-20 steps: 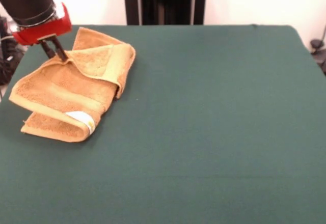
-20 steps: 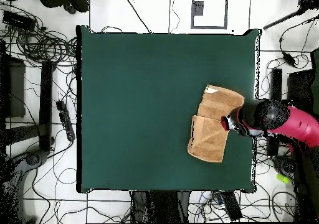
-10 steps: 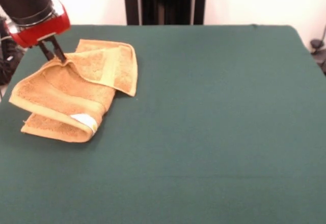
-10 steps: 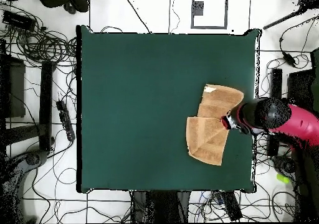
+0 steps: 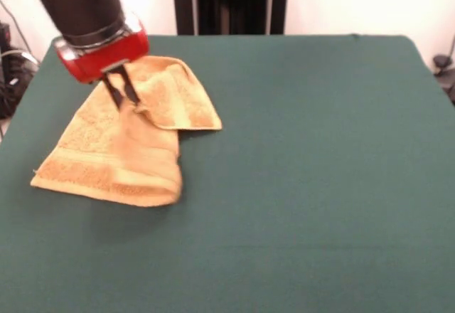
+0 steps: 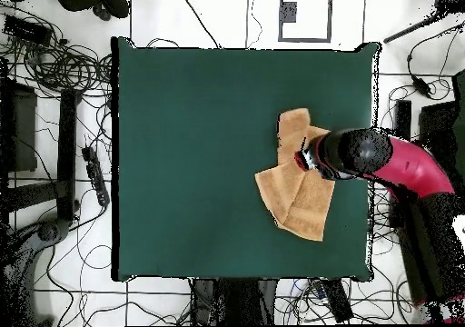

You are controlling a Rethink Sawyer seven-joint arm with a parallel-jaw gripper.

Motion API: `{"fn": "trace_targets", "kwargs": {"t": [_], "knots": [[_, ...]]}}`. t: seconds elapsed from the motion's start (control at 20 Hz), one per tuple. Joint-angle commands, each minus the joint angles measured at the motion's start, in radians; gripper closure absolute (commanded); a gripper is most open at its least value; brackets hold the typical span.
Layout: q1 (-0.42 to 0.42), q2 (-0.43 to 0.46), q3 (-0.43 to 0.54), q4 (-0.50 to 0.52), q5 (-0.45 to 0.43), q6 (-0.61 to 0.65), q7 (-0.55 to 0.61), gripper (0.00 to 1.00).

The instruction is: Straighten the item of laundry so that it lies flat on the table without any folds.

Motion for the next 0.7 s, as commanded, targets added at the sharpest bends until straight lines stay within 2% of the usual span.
{"fn": "trace_targets", "kwargs": {"t": [0.05, 0.15, 0.4, 0.7], "knots": [[0.109, 0.043, -0.004, 0.125, 0.199, -0.189, 0.507, 1.00], [0.119, 0.050, -0.013, 0.144, 0.258, -0.244, 0.548, 1.00], [0.120, 0.069, -0.010, 0.166, 0.348, -0.316, 0.558, 1.00], [0.081, 0.087, 0.043, 0.231, 0.446, -0.400, 0.616, 1.00]]}}
